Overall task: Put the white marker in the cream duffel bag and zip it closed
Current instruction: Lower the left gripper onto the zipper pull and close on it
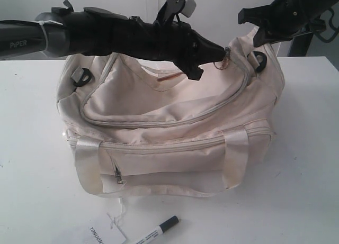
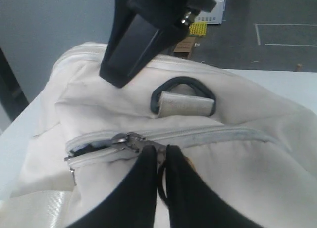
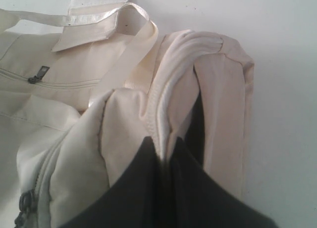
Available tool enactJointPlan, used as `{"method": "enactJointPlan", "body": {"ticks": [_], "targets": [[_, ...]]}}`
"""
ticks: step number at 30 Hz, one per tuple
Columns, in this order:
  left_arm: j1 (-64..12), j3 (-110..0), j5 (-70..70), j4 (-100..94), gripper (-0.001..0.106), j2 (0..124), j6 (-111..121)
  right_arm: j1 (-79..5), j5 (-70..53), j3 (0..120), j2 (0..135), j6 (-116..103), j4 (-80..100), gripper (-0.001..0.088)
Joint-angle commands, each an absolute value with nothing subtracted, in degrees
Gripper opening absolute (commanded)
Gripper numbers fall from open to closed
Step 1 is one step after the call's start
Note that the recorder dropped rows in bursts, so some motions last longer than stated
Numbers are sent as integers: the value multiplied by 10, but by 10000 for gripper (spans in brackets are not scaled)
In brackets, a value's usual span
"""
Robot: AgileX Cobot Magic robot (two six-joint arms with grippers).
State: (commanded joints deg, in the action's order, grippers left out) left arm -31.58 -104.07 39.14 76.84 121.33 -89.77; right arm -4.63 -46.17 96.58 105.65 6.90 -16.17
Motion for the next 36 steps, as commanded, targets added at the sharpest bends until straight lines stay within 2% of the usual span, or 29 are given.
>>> {"method": "enactJointPlan", "body": {"ticks": [12, 17, 20, 36], "targets": [[-316, -1041, 521, 745, 131, 1213, -821, -46, -463, 966, 1057, 43, -174, 0], [-314, -1041, 461, 742, 126, 1209, -767, -46, -468, 966, 1057, 43, -178, 0], [-314, -1041, 413, 693, -1, 1190, -710, -46, -468, 966, 1057, 43, -178, 0], [-338, -1041, 350, 337, 0, 1110, -406, -46, -470, 966, 1057, 43, -178, 0]]}}
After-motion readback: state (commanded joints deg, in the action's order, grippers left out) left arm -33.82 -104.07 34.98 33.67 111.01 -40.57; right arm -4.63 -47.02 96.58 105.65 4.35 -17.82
